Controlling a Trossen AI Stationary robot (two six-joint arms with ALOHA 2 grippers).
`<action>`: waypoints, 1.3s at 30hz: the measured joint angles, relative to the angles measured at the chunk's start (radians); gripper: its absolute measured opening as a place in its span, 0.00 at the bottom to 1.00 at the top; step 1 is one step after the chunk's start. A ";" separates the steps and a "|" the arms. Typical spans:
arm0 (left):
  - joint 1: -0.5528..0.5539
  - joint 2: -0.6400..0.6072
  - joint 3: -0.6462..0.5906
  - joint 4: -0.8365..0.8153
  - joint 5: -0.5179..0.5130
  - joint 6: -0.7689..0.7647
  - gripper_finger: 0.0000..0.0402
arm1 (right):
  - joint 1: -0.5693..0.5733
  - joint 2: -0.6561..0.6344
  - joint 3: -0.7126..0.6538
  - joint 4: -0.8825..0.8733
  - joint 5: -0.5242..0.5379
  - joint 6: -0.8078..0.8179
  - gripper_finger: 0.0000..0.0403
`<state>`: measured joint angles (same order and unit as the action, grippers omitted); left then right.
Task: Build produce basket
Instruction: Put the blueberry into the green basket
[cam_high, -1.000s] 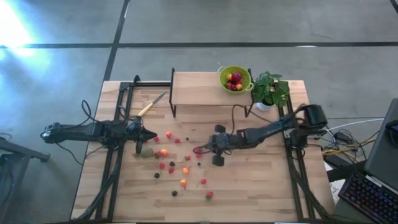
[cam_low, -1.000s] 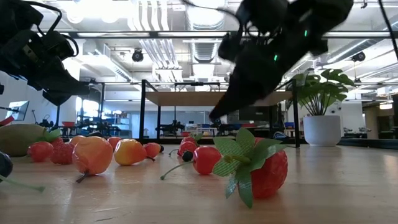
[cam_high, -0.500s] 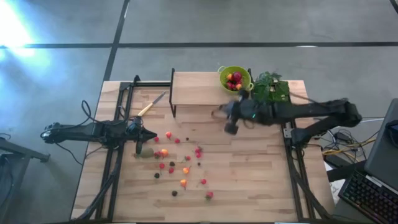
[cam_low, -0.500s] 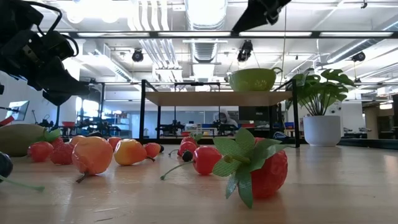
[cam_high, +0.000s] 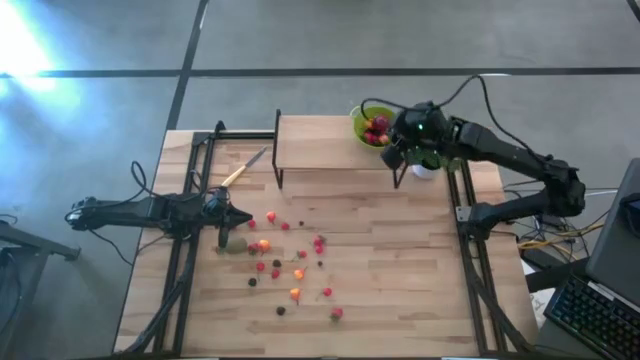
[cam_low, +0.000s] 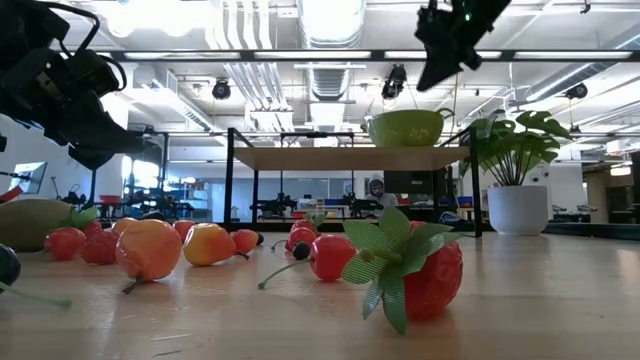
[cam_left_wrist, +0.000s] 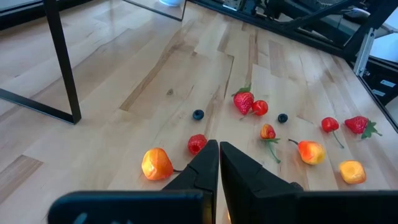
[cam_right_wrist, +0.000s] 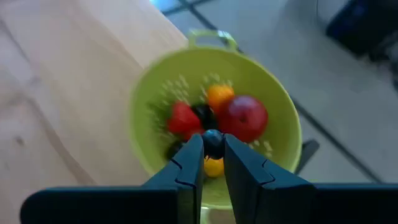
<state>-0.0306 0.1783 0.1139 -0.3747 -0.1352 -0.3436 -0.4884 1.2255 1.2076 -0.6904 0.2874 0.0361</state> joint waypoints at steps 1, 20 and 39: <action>0.000 0.000 0.000 0.000 0.000 0.000 0.05 | -0.021 0.004 -0.001 -0.006 -0.017 0.005 0.11; 0.000 0.000 0.000 0.000 0.000 0.000 0.05 | -0.111 0.109 -0.003 -0.019 -0.055 0.010 0.14; 0.000 0.000 0.000 0.000 0.000 0.000 0.05 | -0.134 0.110 0.044 -0.059 -0.050 0.009 0.46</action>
<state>-0.0307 0.1784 0.1139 -0.3744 -0.1352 -0.3435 -0.6220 1.3354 1.2518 -0.7491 0.2375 0.0454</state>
